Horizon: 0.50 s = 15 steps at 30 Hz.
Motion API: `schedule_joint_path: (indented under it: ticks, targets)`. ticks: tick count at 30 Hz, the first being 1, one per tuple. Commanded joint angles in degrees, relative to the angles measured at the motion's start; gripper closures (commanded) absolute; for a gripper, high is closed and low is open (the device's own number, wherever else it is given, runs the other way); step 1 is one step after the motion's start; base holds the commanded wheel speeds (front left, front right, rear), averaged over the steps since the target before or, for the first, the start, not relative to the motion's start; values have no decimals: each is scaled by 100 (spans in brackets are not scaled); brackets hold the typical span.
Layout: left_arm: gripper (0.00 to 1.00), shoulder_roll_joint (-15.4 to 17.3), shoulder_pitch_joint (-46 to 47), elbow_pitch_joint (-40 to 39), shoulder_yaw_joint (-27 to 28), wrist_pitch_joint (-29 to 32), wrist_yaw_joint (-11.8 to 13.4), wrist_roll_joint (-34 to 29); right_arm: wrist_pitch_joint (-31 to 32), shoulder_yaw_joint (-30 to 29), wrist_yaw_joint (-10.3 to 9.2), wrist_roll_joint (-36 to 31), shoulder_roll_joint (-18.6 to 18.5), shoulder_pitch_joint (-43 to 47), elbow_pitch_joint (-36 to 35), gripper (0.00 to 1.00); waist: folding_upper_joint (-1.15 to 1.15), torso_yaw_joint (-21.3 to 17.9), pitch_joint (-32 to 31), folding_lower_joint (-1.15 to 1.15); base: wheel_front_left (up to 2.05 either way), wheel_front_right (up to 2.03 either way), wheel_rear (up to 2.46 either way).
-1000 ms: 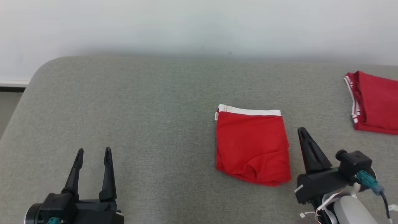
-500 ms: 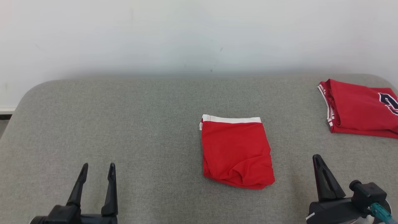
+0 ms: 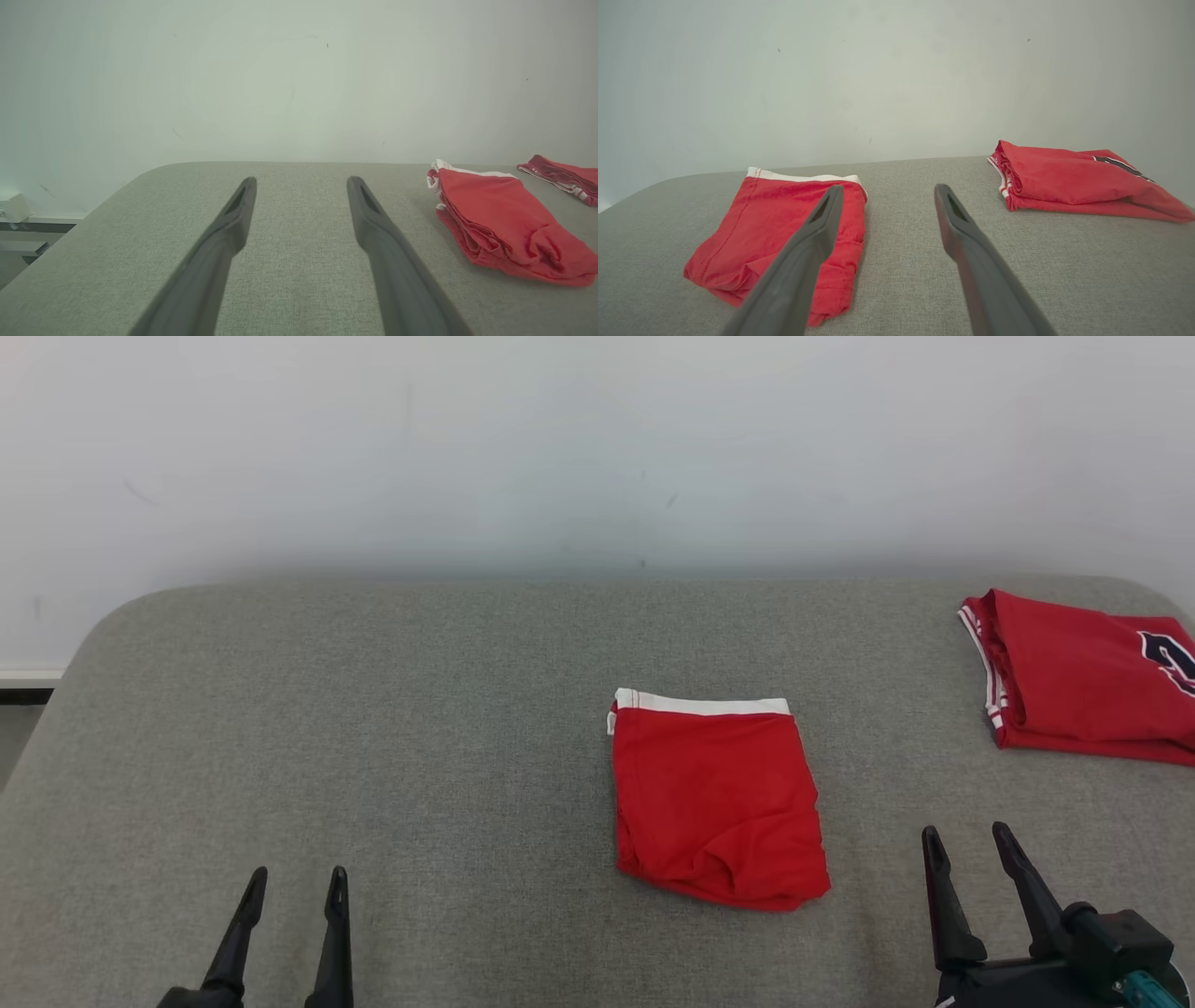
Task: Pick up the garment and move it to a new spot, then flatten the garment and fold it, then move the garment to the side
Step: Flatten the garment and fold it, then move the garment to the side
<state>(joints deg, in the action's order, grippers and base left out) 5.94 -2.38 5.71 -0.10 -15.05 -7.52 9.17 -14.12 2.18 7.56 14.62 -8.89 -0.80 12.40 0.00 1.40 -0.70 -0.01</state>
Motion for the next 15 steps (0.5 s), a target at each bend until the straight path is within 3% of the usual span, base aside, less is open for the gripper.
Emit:
schedule_joint_path:
  ticks: [1,15]
  targets:
    - [0,13,-90,-24,-26,-16,10,-3,23,-25,-19,-27,23,82,-24,0,0,13,-7,1,0,0,0]
    - [0,127,-195,4,-158,-16,10,146,132,-180,-19,-111,126,182,-90,0,0,61,-13,1,0,0,0]
